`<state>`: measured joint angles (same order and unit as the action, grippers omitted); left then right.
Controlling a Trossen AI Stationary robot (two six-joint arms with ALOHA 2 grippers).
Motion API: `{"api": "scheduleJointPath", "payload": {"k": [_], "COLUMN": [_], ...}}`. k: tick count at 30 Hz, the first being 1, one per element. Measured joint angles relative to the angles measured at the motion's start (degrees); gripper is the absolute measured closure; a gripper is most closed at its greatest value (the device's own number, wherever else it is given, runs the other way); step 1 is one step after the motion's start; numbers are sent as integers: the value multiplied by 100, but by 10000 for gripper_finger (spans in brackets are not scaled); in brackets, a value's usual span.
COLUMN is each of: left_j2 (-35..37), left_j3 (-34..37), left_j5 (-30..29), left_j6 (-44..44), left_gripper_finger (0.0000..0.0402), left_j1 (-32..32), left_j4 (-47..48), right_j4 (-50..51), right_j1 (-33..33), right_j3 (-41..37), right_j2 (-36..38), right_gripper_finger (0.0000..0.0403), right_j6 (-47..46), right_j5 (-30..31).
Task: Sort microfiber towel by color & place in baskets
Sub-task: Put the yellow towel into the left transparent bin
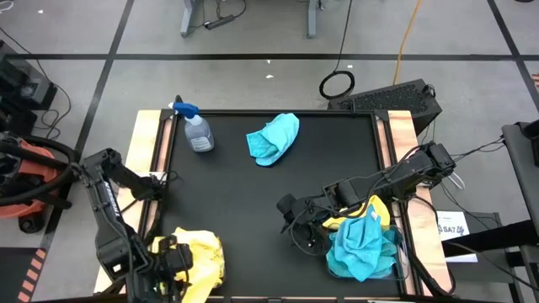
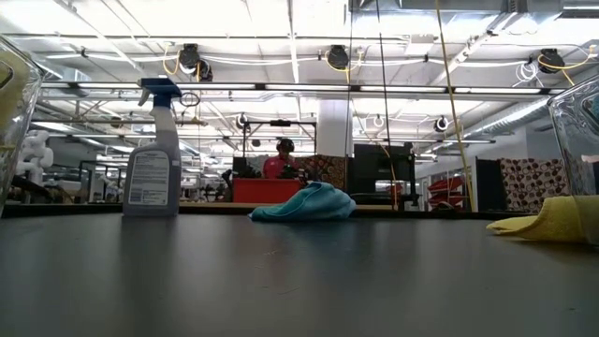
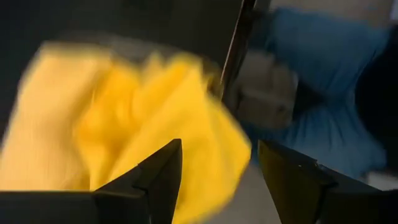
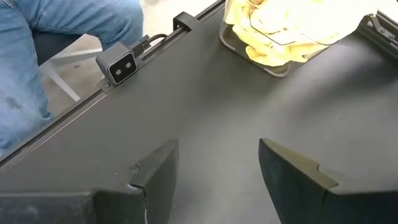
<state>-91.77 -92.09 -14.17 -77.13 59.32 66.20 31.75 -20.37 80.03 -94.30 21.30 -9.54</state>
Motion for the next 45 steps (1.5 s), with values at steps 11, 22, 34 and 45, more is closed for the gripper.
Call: {"api": "scheduleJointPath", "payload": {"k": [11, 22, 34, 45], "left_j2": [-822, -1812, -2416, -1968], "left_j3": [4, 9, 11, 13], "left_j5": [-263, 328, 422, 542], "left_j6": [1644, 1834, 1925, 1740], "left_gripper_finger": [185, 185, 185, 185], "left_j1": [-525, -758, -718, -705], "left_j4": [-92, 1102, 706, 636], "right_j4": [184, 403, 412, 500], "right_j1": [-1, -162, -411, -563], "right_j3": [0, 0, 0, 0], "right_j2": [2, 2, 2, 2], "right_gripper_finger": [188, 188, 188, 188], "right_j6": [-15, -112, -176, -284], "right_j5": [0, 2, 39, 51]}}
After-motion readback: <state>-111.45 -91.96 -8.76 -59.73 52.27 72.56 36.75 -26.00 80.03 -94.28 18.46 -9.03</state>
